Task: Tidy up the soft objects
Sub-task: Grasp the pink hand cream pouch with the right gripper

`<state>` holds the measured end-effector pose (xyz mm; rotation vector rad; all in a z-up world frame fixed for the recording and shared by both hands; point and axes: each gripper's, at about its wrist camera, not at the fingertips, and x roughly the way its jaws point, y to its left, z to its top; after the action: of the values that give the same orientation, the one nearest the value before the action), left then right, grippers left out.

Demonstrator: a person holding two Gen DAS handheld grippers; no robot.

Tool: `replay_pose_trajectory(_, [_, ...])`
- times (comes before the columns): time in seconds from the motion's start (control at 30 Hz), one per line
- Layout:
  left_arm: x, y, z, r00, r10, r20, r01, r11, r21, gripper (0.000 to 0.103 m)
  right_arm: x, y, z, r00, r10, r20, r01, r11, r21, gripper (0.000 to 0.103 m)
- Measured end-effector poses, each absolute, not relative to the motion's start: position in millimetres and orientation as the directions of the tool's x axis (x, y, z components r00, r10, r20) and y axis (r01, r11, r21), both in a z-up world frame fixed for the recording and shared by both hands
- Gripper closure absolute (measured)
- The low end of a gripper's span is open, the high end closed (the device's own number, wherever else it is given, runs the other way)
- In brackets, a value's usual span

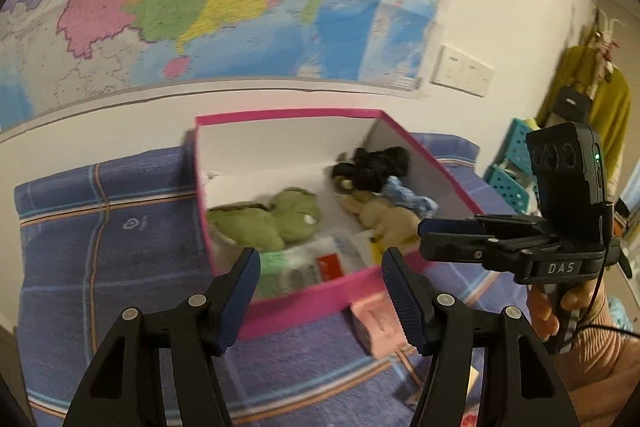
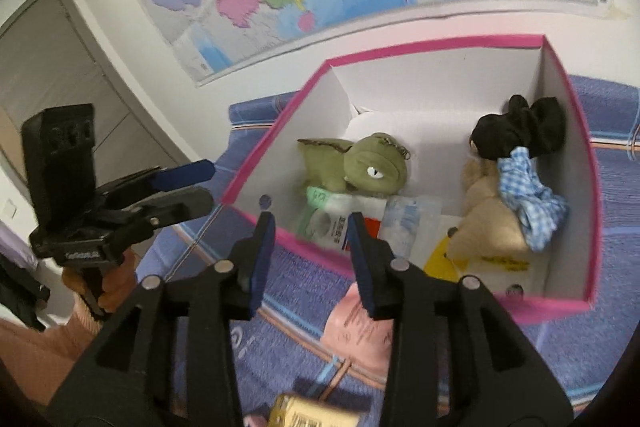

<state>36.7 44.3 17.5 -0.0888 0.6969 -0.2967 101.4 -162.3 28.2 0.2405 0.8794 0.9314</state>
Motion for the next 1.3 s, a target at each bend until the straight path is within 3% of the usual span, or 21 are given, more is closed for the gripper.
replay_pose_trajectory(0.13, [27.2,30.7,7.4,0.701,-0.346,-0.624,0.276,0.938,-0.21,0.038,79.8,-181.1,26.9,0.295,0.78,-0.552,-0.607,0.6,0.522,0.059])
replay_pose_trajectory(0.4, [31.0,8.3,-38.9,0.592,-0.423,-0.687,0.285,0.906,-0.312,0.038,65.3,-201.6,-17.0,0.281,0.721,-0.633,-0.522,0.669,0.53,0.059])
replay_pose_trajectory(0.63, [47.3,-5.1,-85.5,0.505,-0.413,-0.758,0.237,0.911,-0.338,0.039,71.0,-208.1,-60.5,0.263,0.671,-0.693,-0.42,0.727,0.543,0.059])
replay_pose_trajectory(0.83, [53.3,-14.3,-95.8,0.49,-0.397,-0.776,0.234,0.917,-0.322,0.045,75.6,-201.1,-70.6,0.258,0.66,-0.706,-0.412,0.736,0.537,0.059])
replay_pose_trajectory(0.97, [51.8,-18.5,-97.9,0.476,-0.414,-0.776,0.258,0.909,-0.327,0.06,75.4,-193.6,-73.0,0.254,0.658,-0.709,-0.425,0.734,0.53,0.059])
replay_pose_trajectory(1.3, [48.1,-27.2,-100.3,0.46,-0.421,-0.782,0.274,0.905,-0.326,0.061,74.1,-183.2,-72.0,0.27,0.654,-0.706,-0.448,0.735,0.509,0.059])
